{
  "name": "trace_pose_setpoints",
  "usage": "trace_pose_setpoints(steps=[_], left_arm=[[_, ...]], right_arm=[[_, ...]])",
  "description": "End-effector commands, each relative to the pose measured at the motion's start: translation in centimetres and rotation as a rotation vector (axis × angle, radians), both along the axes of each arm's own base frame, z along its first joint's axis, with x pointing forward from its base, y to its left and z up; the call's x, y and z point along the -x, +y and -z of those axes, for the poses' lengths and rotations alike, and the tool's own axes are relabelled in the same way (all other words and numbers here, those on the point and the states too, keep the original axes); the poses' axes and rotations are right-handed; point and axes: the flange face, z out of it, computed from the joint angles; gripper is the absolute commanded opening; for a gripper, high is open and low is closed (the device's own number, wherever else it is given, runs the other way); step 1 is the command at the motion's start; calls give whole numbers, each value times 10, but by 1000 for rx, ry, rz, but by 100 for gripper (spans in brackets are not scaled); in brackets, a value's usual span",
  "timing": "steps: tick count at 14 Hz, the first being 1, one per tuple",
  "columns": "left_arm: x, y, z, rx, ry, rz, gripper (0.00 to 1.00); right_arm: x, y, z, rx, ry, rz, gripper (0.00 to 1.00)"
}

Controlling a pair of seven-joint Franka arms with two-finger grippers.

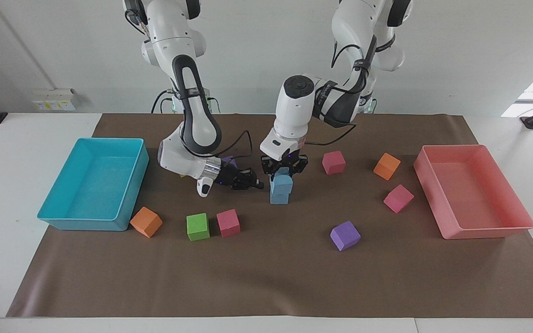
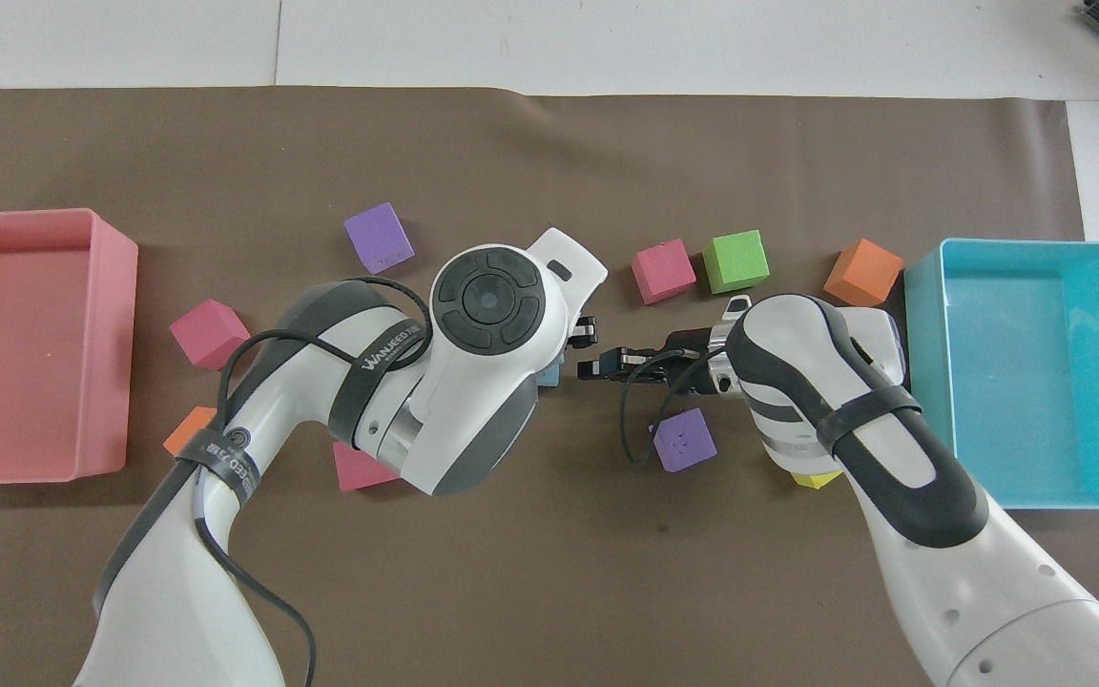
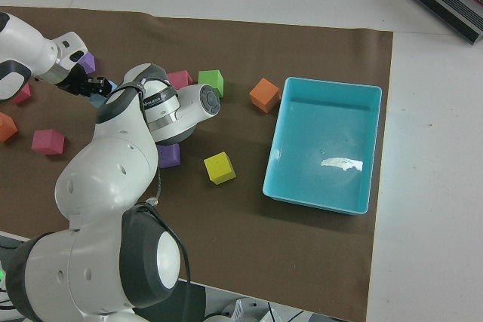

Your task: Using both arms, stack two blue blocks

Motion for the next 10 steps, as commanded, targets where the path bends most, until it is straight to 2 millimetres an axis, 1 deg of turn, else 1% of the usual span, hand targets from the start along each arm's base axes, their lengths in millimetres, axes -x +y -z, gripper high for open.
trace_pose_setpoints(steps=[1, 8, 10], left_arm=[[-3, -6, 11, -7, 6, -2, 16], [-1, -5, 16, -17, 9, 47, 16], [3, -8, 20, -21, 13, 63, 17]], right_arm=[[0, 1, 3, -11, -21, 8, 0], [0, 0, 3, -11, -21, 9, 0], [0, 0, 3, -11, -20, 10, 0]])
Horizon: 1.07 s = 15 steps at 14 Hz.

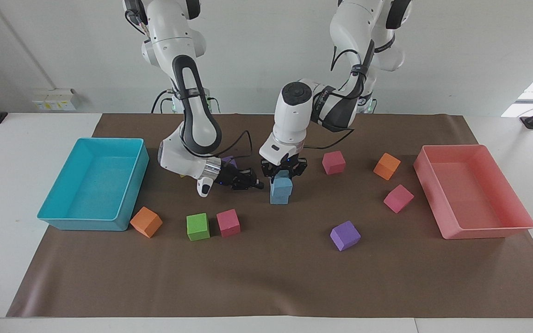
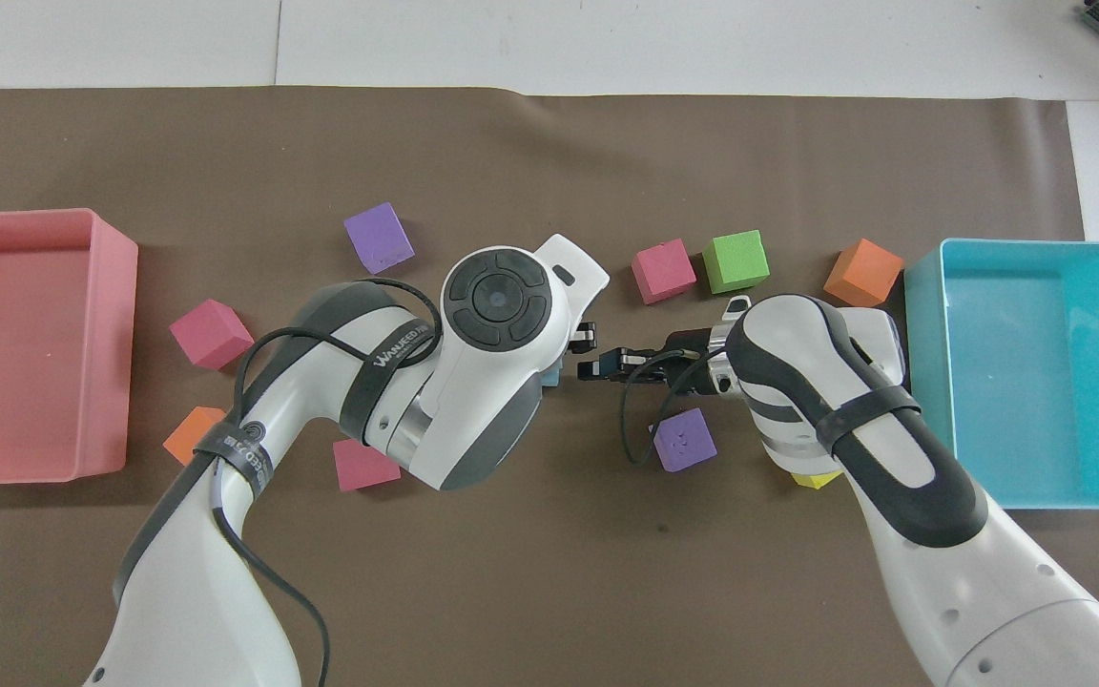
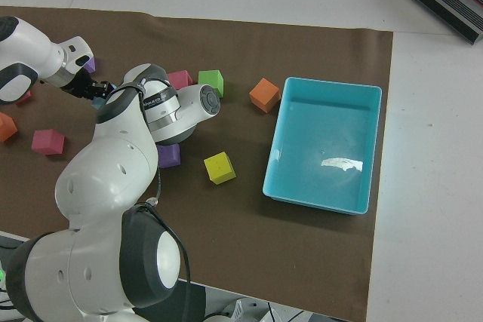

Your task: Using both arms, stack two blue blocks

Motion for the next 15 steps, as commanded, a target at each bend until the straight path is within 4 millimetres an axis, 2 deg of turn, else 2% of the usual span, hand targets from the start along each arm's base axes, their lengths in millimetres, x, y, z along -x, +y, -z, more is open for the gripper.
trace_pose_setpoints(steps=[1, 15], left_arm=[[7, -9, 4, -4, -2, 44, 17], [12, -6, 10, -21, 20, 45, 23]], right_arm=[[0, 0, 3, -12, -21, 10, 0], [0, 0, 3, -12, -20, 11, 0]])
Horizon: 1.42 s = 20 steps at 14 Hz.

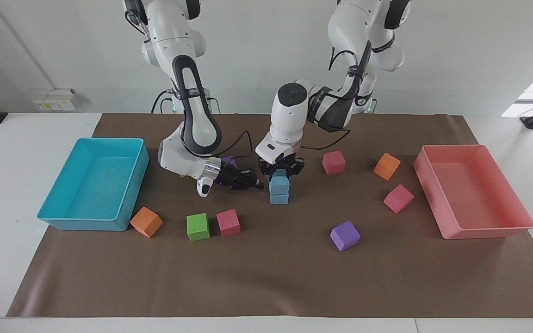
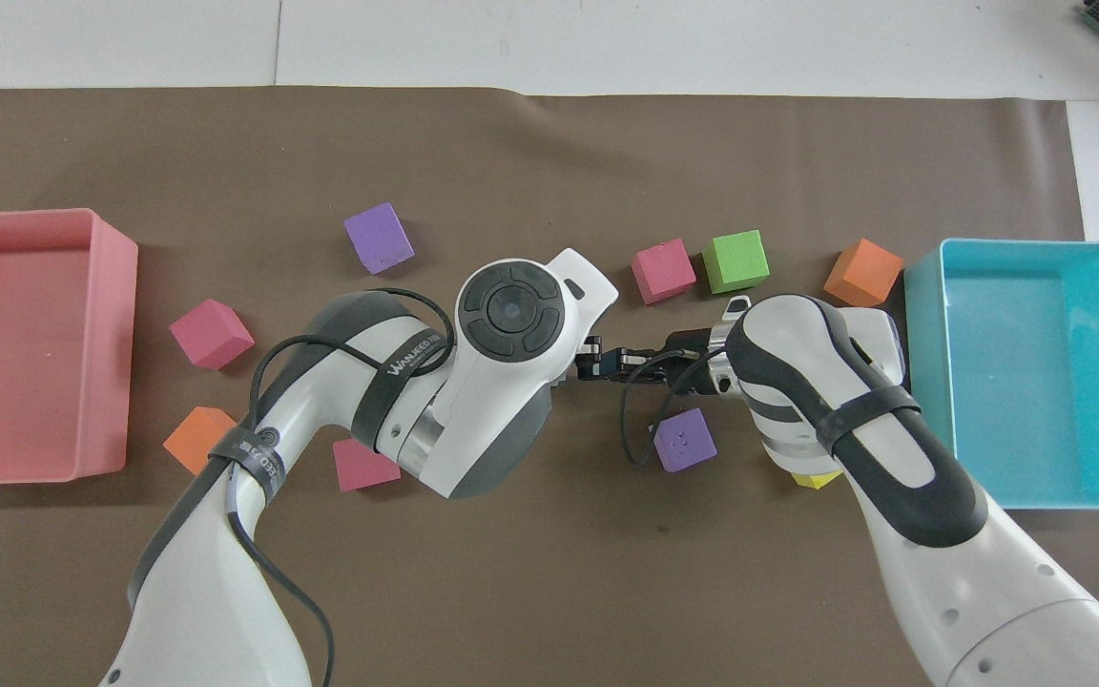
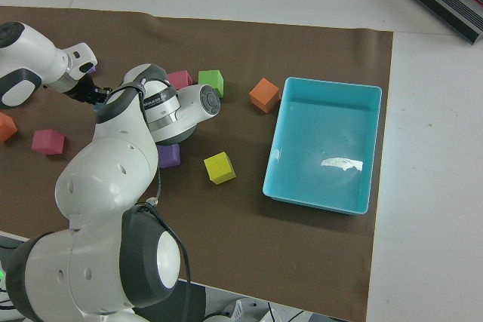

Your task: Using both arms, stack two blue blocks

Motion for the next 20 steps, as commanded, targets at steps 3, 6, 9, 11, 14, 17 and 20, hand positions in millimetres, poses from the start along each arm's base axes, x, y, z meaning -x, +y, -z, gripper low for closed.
trace_pose_setpoints(steps=[3, 6, 9, 11, 14, 17, 20], left_arm=[[3, 0, 2, -8, 8, 11, 29], [4, 0, 4, -9, 9, 15, 50], [4, 1, 2, -7, 6, 12, 64], [5, 1, 2, -7, 7, 15, 66], [4, 0, 1, -2, 1, 14, 67], [4, 0, 1, -1, 0, 15, 69], [1, 0, -1, 6, -8, 11, 100]], right_arm=[[0, 0, 3, -12, -20, 11, 0], [0, 0, 3, -13, -19, 10, 0], [0, 0, 2, -14, -19, 9, 0], [0, 0, 2, -15, -18, 10, 0], [-1, 0, 1, -15, -22, 11, 0], [-1, 0, 1, -16, -21, 10, 0], [-1, 0, 1, -16, -21, 10, 0]])
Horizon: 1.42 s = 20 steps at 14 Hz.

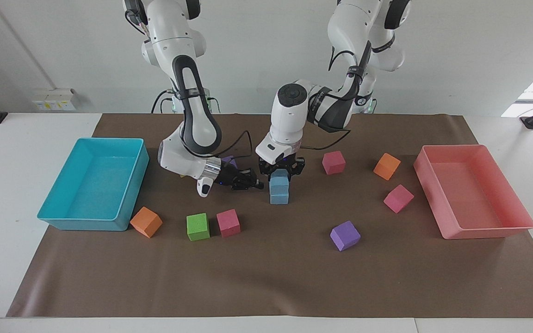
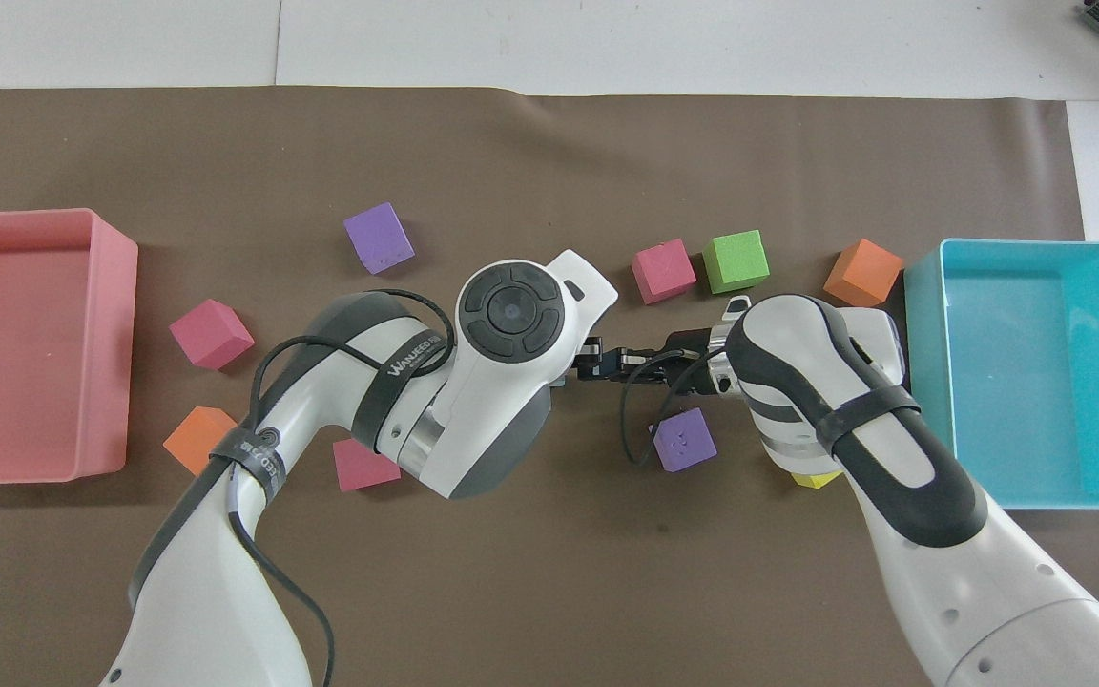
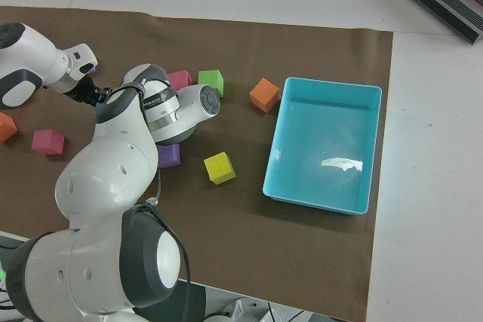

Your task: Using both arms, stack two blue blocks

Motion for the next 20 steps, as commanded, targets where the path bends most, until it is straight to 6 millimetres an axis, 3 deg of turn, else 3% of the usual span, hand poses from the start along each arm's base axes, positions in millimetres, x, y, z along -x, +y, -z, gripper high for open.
trace_pose_setpoints(steps=[1, 3, 6, 8, 12, 13, 16, 18, 20], left_arm=[[0, -2, -3, 13, -17, 13, 100], [-5, -2, -9, 40, -36, -2, 100], [-8, 9, -34, 56, -51, -17, 100], [-11, 18, -40, 54, -55, -28, 100], [-19, 47, -36, -8, -2, 9, 100], [-20, 52, -36, -13, 6, 3, 100], [-21, 62, -33, -24, 24, -8, 100], [-21, 83, -46, -17, 17, -9, 100], [-14, 105, -60, -19, 21, 25, 100]], right_arm=[[-1, 0, 1, -16, -21, 10, 0], [-1, 0, 2, -15, -20, 10, 0], [-7, -11, -2, -16, -66, -17, 0], [-10, -14, -11, 4, -106, -52, 0], [-28, -43, -37, 91, -172, -126, 0], [-30, -49, -44, 98, -184, -129, 6], [-40, -72, -61, 158, -226, -154, 52], [-48, -81, -84, 240, -240, -183, 100], [-56, -83, -113, 357, -239, -207, 100]])
